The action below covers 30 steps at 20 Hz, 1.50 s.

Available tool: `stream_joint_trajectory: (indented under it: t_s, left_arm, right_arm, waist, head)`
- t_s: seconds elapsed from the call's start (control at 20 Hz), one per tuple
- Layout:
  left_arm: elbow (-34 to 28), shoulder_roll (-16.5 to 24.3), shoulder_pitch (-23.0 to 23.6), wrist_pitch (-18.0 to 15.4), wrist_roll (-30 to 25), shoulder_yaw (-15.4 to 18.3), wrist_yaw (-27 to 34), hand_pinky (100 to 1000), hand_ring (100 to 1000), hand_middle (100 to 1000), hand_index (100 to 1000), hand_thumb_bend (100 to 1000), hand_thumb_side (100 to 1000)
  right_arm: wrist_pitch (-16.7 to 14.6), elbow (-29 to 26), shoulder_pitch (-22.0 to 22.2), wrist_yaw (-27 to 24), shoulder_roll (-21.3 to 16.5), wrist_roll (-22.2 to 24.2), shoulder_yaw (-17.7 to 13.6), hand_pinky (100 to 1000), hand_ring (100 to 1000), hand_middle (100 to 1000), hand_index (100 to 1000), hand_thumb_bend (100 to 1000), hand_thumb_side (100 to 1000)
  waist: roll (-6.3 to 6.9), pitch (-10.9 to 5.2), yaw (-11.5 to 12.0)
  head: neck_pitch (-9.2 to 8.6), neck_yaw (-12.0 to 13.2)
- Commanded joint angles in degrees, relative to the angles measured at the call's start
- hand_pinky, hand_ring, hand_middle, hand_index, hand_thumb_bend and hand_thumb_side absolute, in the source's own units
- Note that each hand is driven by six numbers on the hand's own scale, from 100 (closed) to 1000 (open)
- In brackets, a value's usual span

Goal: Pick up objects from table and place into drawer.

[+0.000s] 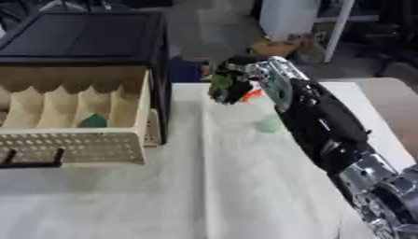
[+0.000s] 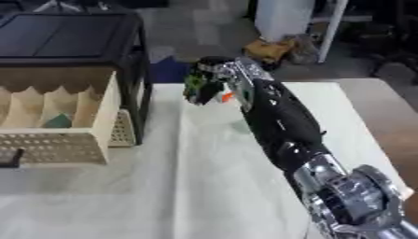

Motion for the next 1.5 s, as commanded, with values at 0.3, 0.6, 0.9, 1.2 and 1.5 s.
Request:
stream_joint_trajectory:
  t_s: [0.3, 0.6, 0.9, 1.2, 1.5]
  left_arm:
    - [-0.7, 1.9, -0.1, 0.5, 0.3, 0.6, 1.0, 561, 538, 622, 774, 100, 1000]
    - [-0.7, 2.3, 0.2, 0.8, 0.5, 0.7, 1.5, 561, 539, 622, 774, 100, 1000]
    - [-0.7, 2.8, 0.4, 1.2, 0.8, 0.9, 1.9, 561, 541, 622, 774, 100, 1000]
    - [-0.7, 3.3, 0.4, 1.5, 1.0, 0.9, 2.4, 562, 543, 622, 774, 100, 1000]
    - [-0.7, 3.6, 0.0, 1.7, 1.2, 0.9, 3.1, 563, 545, 623, 774, 100, 1000]
  right_arm:
    - [-1.1, -6.3, -2.5, -3.8, -3.2, 0.8, 1.9, 339, 534, 514, 601, 100, 418]
    - [-1.0, -10.0, -3.2, -6.1, -4.3, 1.0, 3.0, 329, 524, 504, 593, 100, 455]
    - [-0.9, -13.4, -4.2, -8.9, -4.7, 1.5, 3.9, 320, 514, 497, 582, 100, 476]
    - [-0.3, -16.0, -5.8, -11.3, -4.3, 1.6, 4.5, 318, 508, 493, 581, 100, 489]
    - [0.9, -19.3, -6.9, -14.3, -2.9, 1.8, 5.2, 315, 501, 490, 582, 100, 498]
  waist:
    - [-0.16, -2.40, -0.6]
    - [-0.56, -3.38, -1.3]
    - [-1.00, -4.28, -1.9]
    - [-1.43, -5.14, -2.5]
    - [-1.62, -5.73, -2.5]
  head:
    - [0.88, 0.8]
    - [1.41, 1.5]
    - [1.96, 2.4]
    - [2.80, 2.7]
    - [2.98, 2.8]
